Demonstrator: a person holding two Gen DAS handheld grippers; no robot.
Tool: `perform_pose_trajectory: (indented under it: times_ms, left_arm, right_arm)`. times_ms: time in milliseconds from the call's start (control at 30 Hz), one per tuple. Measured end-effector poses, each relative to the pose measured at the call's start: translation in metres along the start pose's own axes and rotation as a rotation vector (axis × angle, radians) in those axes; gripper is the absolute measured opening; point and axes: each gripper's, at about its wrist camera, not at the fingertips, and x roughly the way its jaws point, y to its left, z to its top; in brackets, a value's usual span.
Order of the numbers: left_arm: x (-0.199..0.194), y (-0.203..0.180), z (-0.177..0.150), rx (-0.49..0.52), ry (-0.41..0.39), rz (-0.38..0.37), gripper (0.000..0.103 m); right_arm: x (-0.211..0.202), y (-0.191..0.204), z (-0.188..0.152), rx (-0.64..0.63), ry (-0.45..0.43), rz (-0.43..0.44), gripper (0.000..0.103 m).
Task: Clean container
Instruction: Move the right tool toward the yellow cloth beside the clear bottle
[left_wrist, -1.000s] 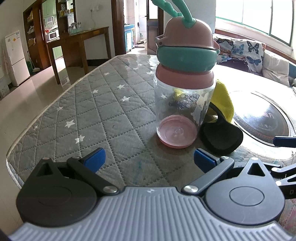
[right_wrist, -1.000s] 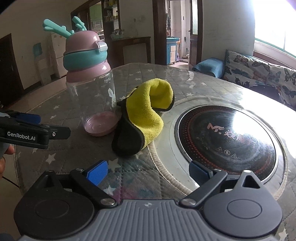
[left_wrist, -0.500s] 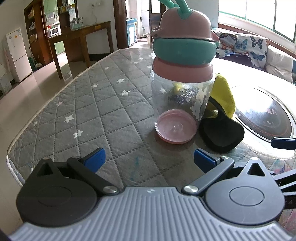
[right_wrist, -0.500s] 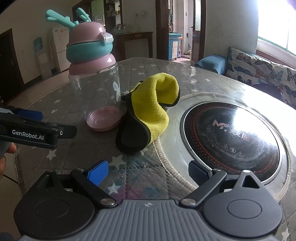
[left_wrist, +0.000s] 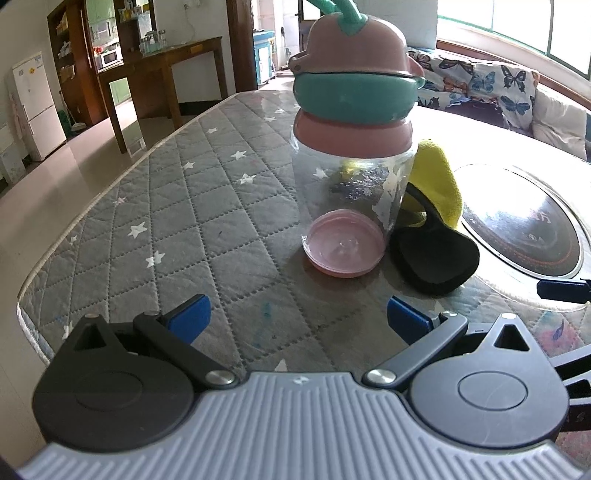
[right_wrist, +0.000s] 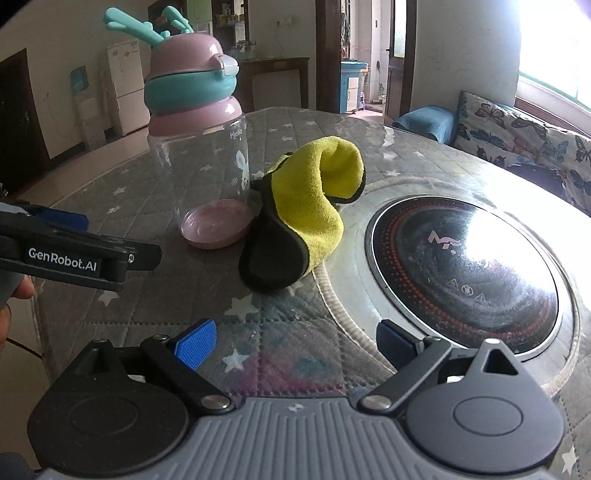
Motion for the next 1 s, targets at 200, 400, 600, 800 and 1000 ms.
perform_pose_trajectory:
  times_ms: [200, 400, 600, 800, 1000]
  left_arm:
    - [-0.004, -0.002, -0.001, 0.003, 0.003, 0.007, 0.103]
    - [-0.004, -0.005, -0.004, 0.01, 0.014, 0.011, 0.103]
    - [-0.005, -0.009, -0.007, 0.017, 0.022, 0.01, 0.103]
    - [-0.005, -0.014, -0.008, 0.036, 0.028, 0.015, 0.103]
    - [-0.001, -0.016, -0.009, 0.046, 0.041, 0.027, 0.103]
  right_arm:
    - [-0.003, 0.004, -0.003, -0.007, 0.004, 0.005, 0.096]
    - [-0.006, 0.007, -0.006, -0.008, 0.007, 0.014, 0.096]
    - [-0.01, 0.01, -0.009, -0.004, 0.014, 0.028, 0.096]
    - [-0.011, 0.014, -0.01, -0.014, 0.019, 0.034, 0.096]
    - [-0.011, 0.016, -0.011, -0.018, 0.026, 0.04, 0.096]
